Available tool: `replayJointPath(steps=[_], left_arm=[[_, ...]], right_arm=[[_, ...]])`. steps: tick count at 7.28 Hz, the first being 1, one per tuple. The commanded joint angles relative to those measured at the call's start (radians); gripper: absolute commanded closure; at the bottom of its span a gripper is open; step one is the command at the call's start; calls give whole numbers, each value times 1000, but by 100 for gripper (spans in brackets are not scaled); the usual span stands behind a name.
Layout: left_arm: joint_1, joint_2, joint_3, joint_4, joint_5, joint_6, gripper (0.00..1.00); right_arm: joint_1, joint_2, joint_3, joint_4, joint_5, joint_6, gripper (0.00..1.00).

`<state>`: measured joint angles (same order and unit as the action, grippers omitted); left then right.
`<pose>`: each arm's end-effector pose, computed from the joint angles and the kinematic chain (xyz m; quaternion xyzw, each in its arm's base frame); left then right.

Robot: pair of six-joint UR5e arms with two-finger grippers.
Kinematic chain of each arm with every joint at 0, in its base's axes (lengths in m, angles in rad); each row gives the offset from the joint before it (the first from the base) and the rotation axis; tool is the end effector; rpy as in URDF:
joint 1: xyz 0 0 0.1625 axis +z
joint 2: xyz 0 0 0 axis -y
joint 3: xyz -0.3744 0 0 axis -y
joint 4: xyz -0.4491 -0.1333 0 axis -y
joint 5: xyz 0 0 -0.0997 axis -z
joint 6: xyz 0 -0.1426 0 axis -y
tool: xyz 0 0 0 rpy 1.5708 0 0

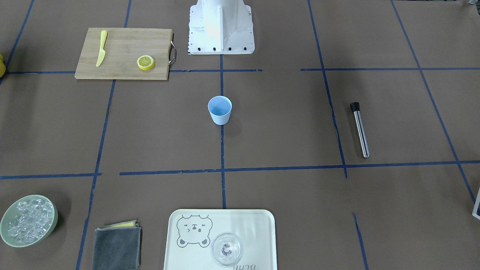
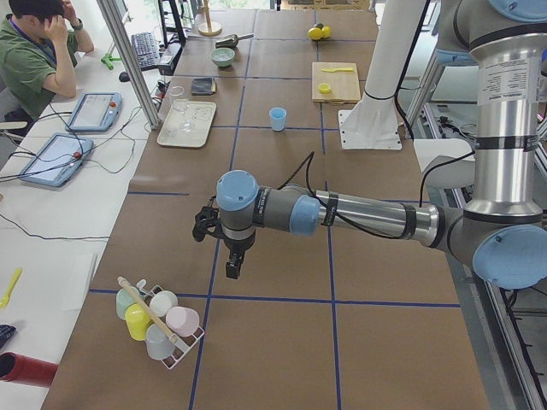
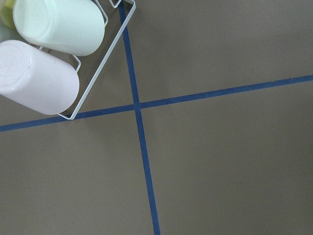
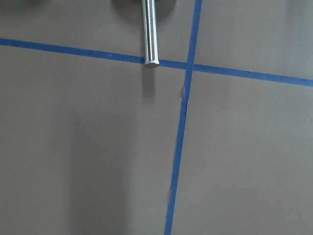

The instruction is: Squeeze lemon into cup

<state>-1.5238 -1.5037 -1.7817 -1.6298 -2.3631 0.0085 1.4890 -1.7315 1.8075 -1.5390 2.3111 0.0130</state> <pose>-0.0065 -0.5381 0.5497 0.0860 0.3856 0.0645 0.9164 -0.0037 -0.4997 0.5919 0.0331 -0.3632 -0.0515 0.9297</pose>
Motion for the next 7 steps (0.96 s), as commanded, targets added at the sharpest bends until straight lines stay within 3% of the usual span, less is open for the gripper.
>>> replayJointPath(steps=[1,3,4,6,7], left_arm=[[1,-12,-7,-100,7,-10,0],[1,-39,-7,-104,7,-1,0],[1,-38,-4,-104,7,-1,0],[1,-39,2,-105,5,-1,0],[1,-39,4,-122,5,-1,0]], right_arm=[[-4,13,12,3,-5,14,0],[-4,68,49,3,-13,28,0],[-4,67,49,69,-7,37,0],[-9,61,49,167,-5,259,0],[-39,61,61,236,-13,258,0]])
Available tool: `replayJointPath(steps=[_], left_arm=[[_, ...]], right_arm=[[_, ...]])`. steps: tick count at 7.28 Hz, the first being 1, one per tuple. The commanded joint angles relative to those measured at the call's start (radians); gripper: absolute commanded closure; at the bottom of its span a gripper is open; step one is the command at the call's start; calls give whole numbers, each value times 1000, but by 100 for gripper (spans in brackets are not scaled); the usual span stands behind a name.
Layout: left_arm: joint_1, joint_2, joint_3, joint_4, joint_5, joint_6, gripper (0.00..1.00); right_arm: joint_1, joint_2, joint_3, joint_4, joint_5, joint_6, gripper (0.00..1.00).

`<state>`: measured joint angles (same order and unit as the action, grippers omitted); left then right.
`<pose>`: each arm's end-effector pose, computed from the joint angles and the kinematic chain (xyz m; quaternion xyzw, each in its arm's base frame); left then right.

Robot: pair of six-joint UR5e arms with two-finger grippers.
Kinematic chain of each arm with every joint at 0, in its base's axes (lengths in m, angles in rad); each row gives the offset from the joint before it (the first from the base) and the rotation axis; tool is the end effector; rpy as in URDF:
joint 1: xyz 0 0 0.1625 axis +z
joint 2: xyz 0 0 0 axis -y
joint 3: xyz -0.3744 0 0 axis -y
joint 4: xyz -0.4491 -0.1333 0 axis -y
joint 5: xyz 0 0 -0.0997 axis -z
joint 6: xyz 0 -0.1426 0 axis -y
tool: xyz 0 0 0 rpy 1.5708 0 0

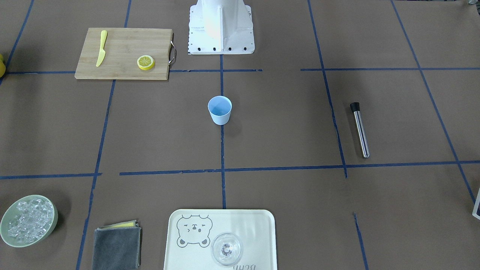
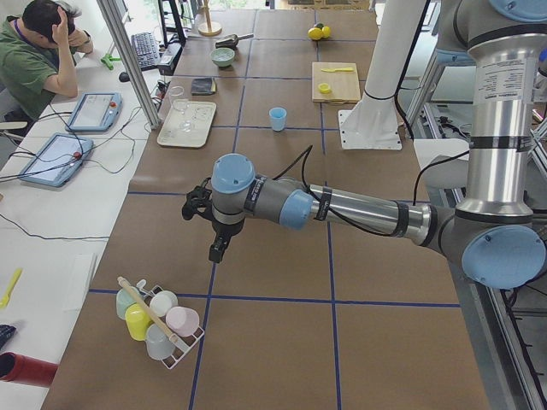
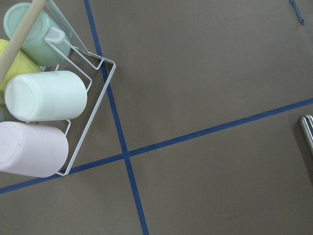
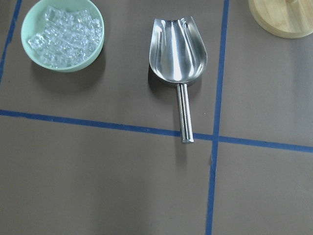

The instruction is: Squeeze lemon into cup

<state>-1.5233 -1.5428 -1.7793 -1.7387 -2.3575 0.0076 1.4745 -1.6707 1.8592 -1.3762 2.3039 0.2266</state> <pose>-0.0057 -0.5603 0.5167 0.1525 0.3806 0.0915 0.9075 -0.0138 -0.5370 0.5119 0.1189 -0.3758 -0.0084 0.9190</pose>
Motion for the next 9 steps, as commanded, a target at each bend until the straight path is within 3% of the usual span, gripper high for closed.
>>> replayJointPath(steps=[1,2,4,7,9], left_arm=[[-1,1,-2,-25,-6,0,0],[-2,3,0,-25,-8,0,0],[-2,7,-9,-25,-8,0,0],[0,9,-9,-25,-8,0,0],[0,10,-12,-27,-9,0,0]], right_arm=[[-58,-4,21,182,-20,62,0],[-110,-4,21,230,-15,66,0],[-274,-15,112,269,-52,365,0],[-617,-61,306,217,-358,712,0],[-840,-63,360,160,-548,880,0]])
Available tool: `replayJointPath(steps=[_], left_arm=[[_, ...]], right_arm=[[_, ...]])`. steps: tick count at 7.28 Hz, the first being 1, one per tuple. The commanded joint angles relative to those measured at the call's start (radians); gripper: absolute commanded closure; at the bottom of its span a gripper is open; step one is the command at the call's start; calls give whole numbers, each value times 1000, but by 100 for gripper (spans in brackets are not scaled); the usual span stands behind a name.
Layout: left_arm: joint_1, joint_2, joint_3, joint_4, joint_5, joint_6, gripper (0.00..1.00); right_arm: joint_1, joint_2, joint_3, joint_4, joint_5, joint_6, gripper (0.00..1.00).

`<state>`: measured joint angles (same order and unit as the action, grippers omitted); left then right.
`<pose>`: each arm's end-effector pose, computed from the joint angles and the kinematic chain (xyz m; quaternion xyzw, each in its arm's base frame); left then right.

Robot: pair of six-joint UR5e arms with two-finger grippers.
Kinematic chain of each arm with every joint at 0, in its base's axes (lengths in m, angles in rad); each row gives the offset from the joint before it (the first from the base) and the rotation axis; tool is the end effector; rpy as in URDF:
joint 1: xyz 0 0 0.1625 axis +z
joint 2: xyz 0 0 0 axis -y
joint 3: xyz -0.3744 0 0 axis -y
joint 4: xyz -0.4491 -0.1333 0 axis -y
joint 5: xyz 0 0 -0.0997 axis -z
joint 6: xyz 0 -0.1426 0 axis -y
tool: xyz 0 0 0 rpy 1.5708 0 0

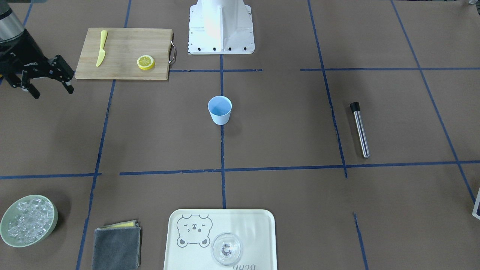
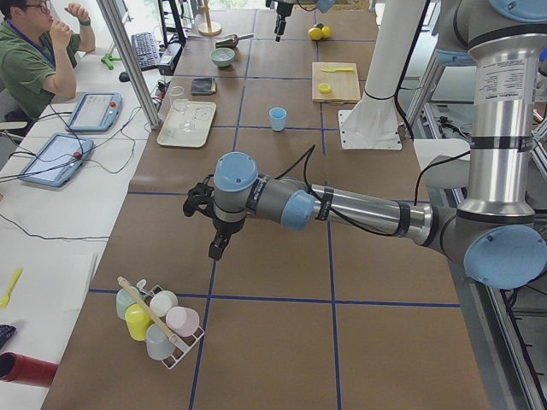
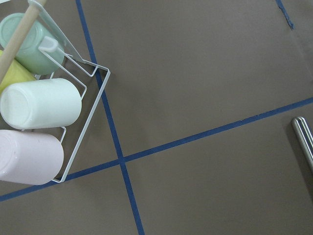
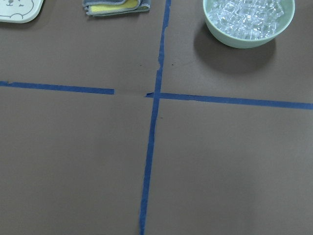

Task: Squeeze lemon into cup
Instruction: 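Move the right gripper down toward the lemon slice on the cutting board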

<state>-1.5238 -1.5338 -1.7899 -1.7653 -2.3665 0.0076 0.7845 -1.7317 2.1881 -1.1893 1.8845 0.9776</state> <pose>-0.0052 -0.5581 0.5114 0.1650 0.3839 0.0972 0.9033 -0.2983 -0.4240 0.3508 0.1452 -0.4009 0.0229 0.9042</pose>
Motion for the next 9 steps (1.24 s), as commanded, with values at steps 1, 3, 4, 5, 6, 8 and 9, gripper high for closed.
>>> replayJointPath(steps=[1,3,4,5,6,8,9], left_arm=[[1,1,-3,0,0,0,0],[1,1,-2,-22,0,0,0],[1,0,-3,-25,0,0,0],[-1,1,-3,-49,0,-1,0],[1,1,-3,-51,1,-2,0],[1,1,-2,-63,0,-3,0],[1,3,-2,-63,0,-3,0]], right_arm=[[-282,-2,39,-27,-242,233,0],[-527,-3,39,-27,-469,408,0],[-615,-3,39,-29,-522,449,0],[-690,-3,39,-32,-603,493,0],[-730,-3,39,-33,-625,507,0],[-775,-5,39,-46,-637,507,0],[-792,-6,35,-46,-643,510,0]])
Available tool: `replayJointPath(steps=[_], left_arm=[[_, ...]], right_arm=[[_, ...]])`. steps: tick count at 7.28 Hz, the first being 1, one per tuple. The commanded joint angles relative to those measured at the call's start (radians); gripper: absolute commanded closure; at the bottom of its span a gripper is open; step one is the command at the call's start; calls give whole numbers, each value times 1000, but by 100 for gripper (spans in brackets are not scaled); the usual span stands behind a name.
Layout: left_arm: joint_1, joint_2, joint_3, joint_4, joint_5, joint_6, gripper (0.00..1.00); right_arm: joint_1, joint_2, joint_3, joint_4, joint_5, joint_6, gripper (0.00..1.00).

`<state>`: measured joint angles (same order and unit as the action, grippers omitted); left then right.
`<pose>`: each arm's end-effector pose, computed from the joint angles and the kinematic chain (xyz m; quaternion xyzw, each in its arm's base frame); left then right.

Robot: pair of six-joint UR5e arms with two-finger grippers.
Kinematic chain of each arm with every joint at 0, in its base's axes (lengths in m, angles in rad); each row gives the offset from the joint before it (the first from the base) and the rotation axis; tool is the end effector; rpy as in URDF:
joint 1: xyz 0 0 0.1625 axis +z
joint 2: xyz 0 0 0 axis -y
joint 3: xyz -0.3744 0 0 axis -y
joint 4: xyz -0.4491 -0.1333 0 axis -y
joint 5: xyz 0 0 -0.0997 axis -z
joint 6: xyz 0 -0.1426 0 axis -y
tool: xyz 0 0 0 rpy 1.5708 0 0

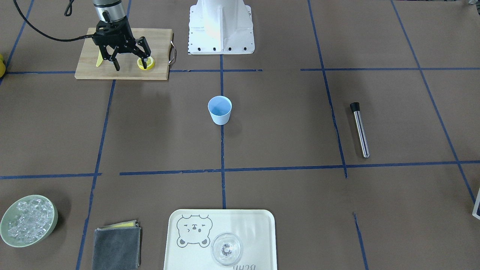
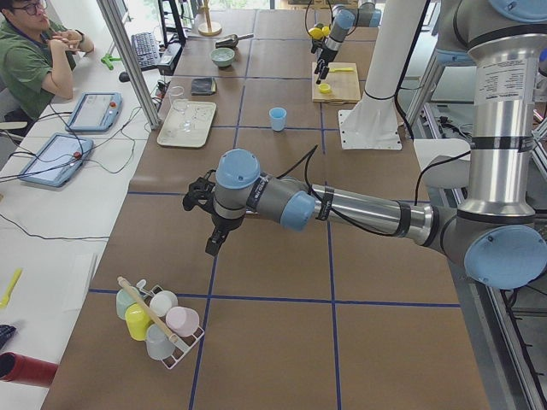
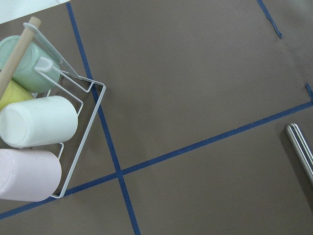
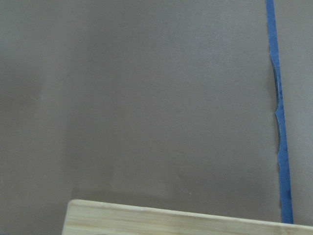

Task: Squeeze lemon into cup
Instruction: 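Move the right gripper down toward the lemon slice on the cutting board, then close the right gripper on the lemon slice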

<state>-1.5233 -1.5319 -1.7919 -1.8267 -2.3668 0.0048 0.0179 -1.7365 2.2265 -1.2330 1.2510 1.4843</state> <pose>-0.0048 -0.5606 0.5033 0.1922 0.3825 0.1077 0.8973 -0.4984 -0.1871 0.3386 0.1663 -0.3889 0.0330 0.9055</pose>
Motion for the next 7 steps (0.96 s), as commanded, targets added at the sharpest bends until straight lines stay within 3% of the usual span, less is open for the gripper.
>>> replayJointPath(steps=[1,7], left_arm=[[0,1,-1,-3,0,0,0],[-1,4,-6,-3,0,1,0]], right_arm=[[-36,0,-5,-2,-12,22,1],[-90,15,-45,1,-57,45,5]])
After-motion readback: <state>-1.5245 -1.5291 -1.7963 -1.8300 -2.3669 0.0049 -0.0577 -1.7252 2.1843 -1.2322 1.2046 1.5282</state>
